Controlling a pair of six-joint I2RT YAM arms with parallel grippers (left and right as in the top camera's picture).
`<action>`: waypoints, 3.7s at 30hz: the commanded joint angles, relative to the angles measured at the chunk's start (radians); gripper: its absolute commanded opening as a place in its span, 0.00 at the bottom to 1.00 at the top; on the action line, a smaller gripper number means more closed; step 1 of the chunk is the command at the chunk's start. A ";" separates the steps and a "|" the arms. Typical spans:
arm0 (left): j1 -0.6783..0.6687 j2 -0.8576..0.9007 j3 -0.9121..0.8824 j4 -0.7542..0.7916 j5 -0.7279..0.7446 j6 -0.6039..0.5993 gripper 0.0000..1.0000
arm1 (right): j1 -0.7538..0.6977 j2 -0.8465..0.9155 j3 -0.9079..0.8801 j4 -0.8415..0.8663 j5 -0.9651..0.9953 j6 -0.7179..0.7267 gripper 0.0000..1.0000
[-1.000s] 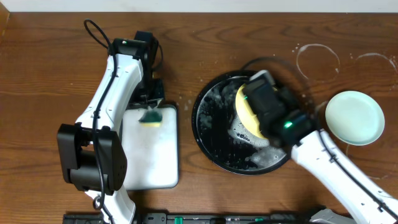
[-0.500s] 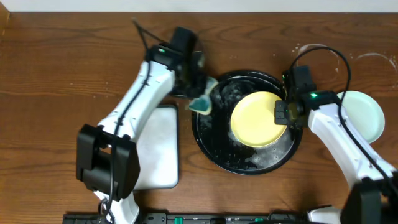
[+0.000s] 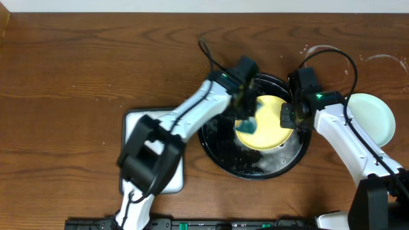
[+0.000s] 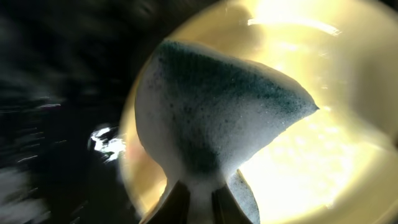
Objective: Clean dirty plates on tray and stack at the side
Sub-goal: 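Scrub the yellow plate again with the sponge in the left gripper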
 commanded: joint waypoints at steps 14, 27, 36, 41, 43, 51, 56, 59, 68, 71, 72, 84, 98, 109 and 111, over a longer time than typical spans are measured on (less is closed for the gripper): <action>-0.022 0.075 -0.002 0.095 -0.682 0.213 0.07 | -0.003 -0.002 0.006 0.001 0.006 0.018 0.01; -0.024 0.032 0.001 0.091 -0.671 0.236 0.08 | -0.003 -0.002 0.006 -0.004 0.006 0.014 0.01; -0.024 0.022 0.001 0.071 -0.569 0.176 0.08 | -0.004 0.030 0.005 0.157 -0.189 -0.105 0.26; -0.023 0.022 0.001 0.067 -0.505 0.140 0.08 | -0.006 0.107 0.005 0.219 -0.216 -0.106 0.26; -0.023 0.022 0.001 0.067 -0.472 0.134 0.08 | -0.010 0.145 0.005 0.243 -0.228 -0.106 0.25; -0.023 0.022 0.001 0.067 -0.453 0.124 0.08 | -0.035 0.264 0.005 0.315 -0.314 -0.106 0.12; -0.023 0.022 0.001 0.068 -0.428 0.124 0.08 | -0.035 0.268 0.005 0.270 -0.269 -0.107 0.03; -0.023 0.022 0.001 0.076 -0.431 0.125 0.08 | -0.035 0.268 0.004 0.250 -0.206 -0.102 0.01; -0.023 0.020 0.001 0.151 -0.806 0.276 0.08 | -0.039 0.268 0.003 0.200 -0.090 -0.083 0.01; -0.023 0.014 0.001 0.182 -0.819 0.289 0.08 | -0.039 0.268 0.003 0.188 -0.090 -0.083 0.01; -0.023 0.012 0.001 0.185 -0.819 0.289 0.07 | -0.039 0.268 0.003 0.185 -0.090 -0.084 0.01; -0.023 -0.115 0.001 0.180 -0.674 0.262 0.08 | -0.039 0.268 0.003 0.169 -0.090 -0.084 0.01; -0.012 -0.021 -0.031 0.168 -0.253 -0.055 0.08 | -0.039 0.268 0.003 0.167 -0.090 -0.084 0.01; 0.077 -0.127 0.013 -0.015 -0.336 0.066 0.08 | -0.039 0.268 0.003 0.168 -0.079 -0.085 0.01; 0.103 -0.188 0.013 -0.075 -0.336 0.066 0.08 | -0.039 0.268 0.003 0.169 -0.079 -0.107 0.01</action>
